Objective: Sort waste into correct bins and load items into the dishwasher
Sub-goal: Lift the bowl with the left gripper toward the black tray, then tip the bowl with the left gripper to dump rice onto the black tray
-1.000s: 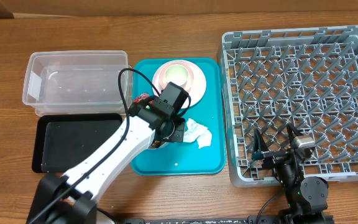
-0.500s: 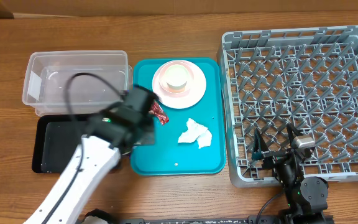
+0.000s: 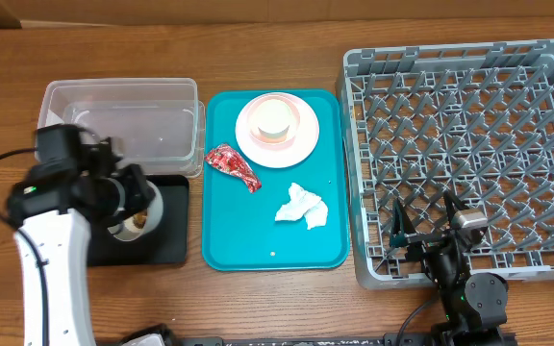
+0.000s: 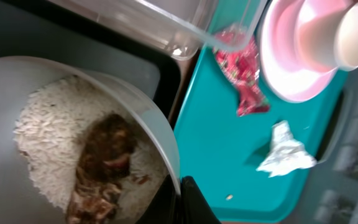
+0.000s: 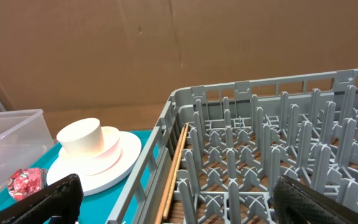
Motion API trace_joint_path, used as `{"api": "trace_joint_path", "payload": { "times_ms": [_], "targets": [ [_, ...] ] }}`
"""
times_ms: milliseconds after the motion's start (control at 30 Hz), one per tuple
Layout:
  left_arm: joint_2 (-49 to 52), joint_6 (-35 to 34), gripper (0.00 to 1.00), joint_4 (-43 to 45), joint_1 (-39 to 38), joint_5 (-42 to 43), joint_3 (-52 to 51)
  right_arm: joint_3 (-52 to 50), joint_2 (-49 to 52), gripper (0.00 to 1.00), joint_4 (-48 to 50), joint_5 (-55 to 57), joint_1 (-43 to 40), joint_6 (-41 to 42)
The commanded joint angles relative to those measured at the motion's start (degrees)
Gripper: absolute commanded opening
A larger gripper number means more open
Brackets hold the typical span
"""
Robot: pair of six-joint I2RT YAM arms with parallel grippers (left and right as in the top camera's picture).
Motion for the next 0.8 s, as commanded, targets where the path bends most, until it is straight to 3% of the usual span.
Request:
{"api": "trace_joint_path", "payload": {
  "times_ms": [0,367,767],
  "targets": [
    [-1.0,5.6,0.04,2.1,5.8,13.0,-2.1,-0.6,-0.7,1.00,0.4,0.3,-0.2,0.3],
    [-1.0,5.8,0.04,12.9,16.6,22.1,-12.0,-0.6,-0.7,1.00,0.4,0.3,-0.2,0.3],
    [0.1,6.8,0.04,15.2,23.0,31.7,-12.8,-0.6,-0.7,1.00,0.4,0.3,-0.2,0.3]
  ]
}}
